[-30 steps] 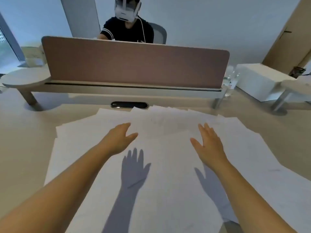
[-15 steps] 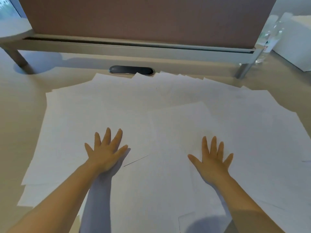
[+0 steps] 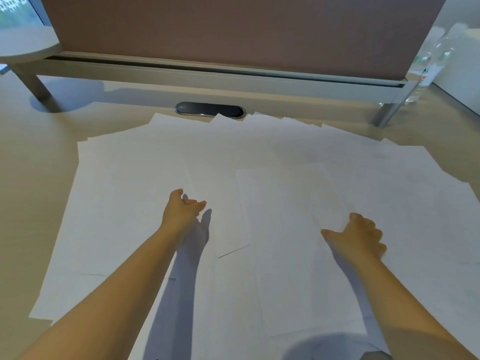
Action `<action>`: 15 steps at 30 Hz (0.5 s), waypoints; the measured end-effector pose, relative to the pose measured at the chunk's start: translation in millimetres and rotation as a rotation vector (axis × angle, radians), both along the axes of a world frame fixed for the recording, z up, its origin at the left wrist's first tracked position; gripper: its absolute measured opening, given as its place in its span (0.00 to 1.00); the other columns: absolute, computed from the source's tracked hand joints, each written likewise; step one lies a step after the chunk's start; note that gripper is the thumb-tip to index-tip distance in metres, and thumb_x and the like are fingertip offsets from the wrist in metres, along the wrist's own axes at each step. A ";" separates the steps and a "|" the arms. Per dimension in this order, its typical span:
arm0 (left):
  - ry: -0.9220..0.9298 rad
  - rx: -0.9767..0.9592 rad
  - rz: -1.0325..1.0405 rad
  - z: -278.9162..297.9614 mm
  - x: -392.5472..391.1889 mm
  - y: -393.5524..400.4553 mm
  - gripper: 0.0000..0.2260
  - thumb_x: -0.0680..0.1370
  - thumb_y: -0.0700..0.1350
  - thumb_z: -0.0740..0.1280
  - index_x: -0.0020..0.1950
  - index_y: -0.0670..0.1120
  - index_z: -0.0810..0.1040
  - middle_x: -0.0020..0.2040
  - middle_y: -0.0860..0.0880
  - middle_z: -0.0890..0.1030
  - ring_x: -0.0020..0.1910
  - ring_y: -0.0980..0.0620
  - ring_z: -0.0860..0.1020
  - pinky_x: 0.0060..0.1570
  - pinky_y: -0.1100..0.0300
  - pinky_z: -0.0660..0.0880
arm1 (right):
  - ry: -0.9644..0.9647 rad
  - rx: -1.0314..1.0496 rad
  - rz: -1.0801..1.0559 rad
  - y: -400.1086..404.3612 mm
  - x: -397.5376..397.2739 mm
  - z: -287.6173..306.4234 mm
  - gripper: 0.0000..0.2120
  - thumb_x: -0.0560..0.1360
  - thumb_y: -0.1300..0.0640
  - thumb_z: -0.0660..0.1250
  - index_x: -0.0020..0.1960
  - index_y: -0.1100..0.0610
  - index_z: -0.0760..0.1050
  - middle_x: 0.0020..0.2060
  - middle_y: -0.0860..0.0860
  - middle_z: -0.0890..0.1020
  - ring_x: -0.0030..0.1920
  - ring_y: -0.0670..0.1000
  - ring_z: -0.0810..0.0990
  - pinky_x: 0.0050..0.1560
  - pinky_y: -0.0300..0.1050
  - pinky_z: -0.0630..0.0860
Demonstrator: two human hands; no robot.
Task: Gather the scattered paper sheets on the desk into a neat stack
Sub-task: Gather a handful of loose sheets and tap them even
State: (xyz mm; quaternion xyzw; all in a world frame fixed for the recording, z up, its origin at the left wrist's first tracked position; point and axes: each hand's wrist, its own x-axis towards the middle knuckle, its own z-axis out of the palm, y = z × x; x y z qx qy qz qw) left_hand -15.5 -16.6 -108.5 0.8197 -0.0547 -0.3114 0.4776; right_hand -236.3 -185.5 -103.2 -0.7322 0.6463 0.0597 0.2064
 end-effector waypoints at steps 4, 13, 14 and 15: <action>0.004 0.152 -0.032 -1.8 -0.6 -15.6 0.23 0.76 0.44 0.67 0.69 0.39 0.66 0.69 0.42 0.70 0.67 0.42 0.69 0.61 0.53 0.67 | -0.230 0.068 -0.086 -6.6 -5.4 -4.2 0.32 0.74 0.56 0.67 0.72 0.61 0.57 0.69 0.59 0.63 0.65 0.61 0.68 0.55 0.50 0.70; -0.125 0.481 -0.313 3.4 17.9 -7.8 0.08 0.79 0.40 0.59 0.42 0.41 0.75 0.44 0.44 0.75 0.53 0.41 0.75 0.50 0.54 0.69 | -0.546 0.007 -0.148 -11.8 11.5 -8.2 0.15 0.80 0.60 0.55 0.65 0.61 0.67 0.61 0.58 0.74 0.49 0.52 0.70 0.49 0.42 0.65; -0.147 0.586 -0.379 5.6 20.7 -1.5 0.09 0.80 0.41 0.58 0.49 0.39 0.76 0.49 0.43 0.76 0.57 0.41 0.74 0.55 0.53 0.69 | -0.541 0.020 -0.137 -12.7 15.8 -7.7 0.15 0.80 0.61 0.55 0.66 0.61 0.67 0.60 0.57 0.74 0.49 0.51 0.69 0.49 0.42 0.65; -0.168 0.673 -0.427 6.5 22.5 4.0 0.11 0.80 0.42 0.58 0.56 0.38 0.75 0.55 0.42 0.76 0.60 0.41 0.73 0.59 0.53 0.68 | -0.524 0.051 -0.120 -12.8 20.3 -8.0 0.16 0.79 0.61 0.55 0.66 0.61 0.67 0.58 0.56 0.74 0.49 0.52 0.70 0.48 0.42 0.65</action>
